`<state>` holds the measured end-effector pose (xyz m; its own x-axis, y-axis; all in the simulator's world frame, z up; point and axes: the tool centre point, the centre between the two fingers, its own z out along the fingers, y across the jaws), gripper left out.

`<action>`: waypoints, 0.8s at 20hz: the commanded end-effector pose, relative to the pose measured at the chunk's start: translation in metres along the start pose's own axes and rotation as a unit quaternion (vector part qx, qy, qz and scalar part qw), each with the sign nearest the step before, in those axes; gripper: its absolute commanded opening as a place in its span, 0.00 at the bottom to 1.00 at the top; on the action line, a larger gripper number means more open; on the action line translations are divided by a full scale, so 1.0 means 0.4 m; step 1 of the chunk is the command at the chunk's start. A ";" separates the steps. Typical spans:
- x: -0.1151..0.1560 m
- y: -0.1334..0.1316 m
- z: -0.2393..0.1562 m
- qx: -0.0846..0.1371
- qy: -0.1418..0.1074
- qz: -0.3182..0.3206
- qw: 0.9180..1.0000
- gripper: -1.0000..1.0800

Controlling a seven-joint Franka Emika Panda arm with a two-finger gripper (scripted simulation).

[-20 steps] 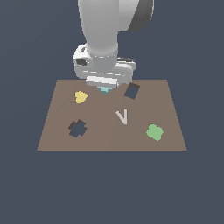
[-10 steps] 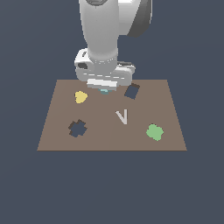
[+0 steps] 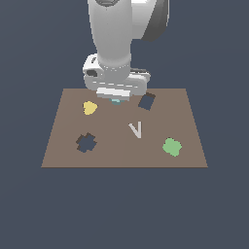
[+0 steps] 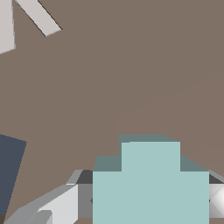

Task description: Insert a designated object into the corresponding slot on a board.

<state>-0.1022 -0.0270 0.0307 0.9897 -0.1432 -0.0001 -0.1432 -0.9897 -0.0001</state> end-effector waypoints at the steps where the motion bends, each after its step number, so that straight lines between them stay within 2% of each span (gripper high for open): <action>1: 0.001 -0.001 0.000 0.000 0.000 0.002 1.000 0.00; 9: 0.020 -0.015 -0.001 0.000 0.000 0.040 0.999 0.00; 16: 0.059 -0.037 -0.004 0.000 0.000 0.111 0.994 0.00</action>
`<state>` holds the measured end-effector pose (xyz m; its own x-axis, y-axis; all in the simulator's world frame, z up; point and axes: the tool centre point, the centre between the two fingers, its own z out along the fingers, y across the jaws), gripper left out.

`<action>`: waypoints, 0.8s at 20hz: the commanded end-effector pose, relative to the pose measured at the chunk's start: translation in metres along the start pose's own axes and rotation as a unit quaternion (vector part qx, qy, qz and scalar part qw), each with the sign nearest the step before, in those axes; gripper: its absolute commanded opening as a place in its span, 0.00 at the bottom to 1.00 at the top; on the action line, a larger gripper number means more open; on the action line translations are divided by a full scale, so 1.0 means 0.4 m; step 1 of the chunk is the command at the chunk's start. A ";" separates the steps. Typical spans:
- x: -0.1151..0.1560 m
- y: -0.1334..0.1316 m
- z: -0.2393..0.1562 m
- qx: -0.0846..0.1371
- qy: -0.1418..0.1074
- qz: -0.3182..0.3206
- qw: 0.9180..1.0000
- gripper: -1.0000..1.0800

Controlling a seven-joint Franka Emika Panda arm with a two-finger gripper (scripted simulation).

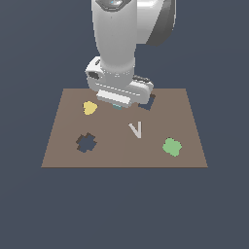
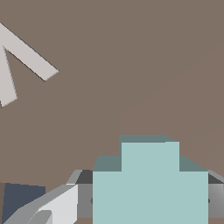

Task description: Insert a designated object into the corresponding slot on a board.

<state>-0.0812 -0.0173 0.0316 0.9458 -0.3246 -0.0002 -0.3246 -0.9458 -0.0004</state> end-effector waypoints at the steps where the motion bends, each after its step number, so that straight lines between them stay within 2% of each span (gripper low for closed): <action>1: 0.016 -0.012 -0.002 0.000 0.000 0.030 1.000 0.00; 5: 0.048 -0.031 -0.003 0.000 0.000 0.090 0.996 0.00; 9: 0.090 -0.049 -0.006 0.000 0.000 0.163 0.987 0.00; 13: 0.141 -0.061 -0.008 0.001 0.001 0.245 0.970 0.00; 16: 0.181 -0.064 -0.010 0.001 0.001 0.306 0.952 0.00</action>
<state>-0.0126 -0.0143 0.0350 0.6322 -0.7748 0.0001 -0.7748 -0.6322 -0.0015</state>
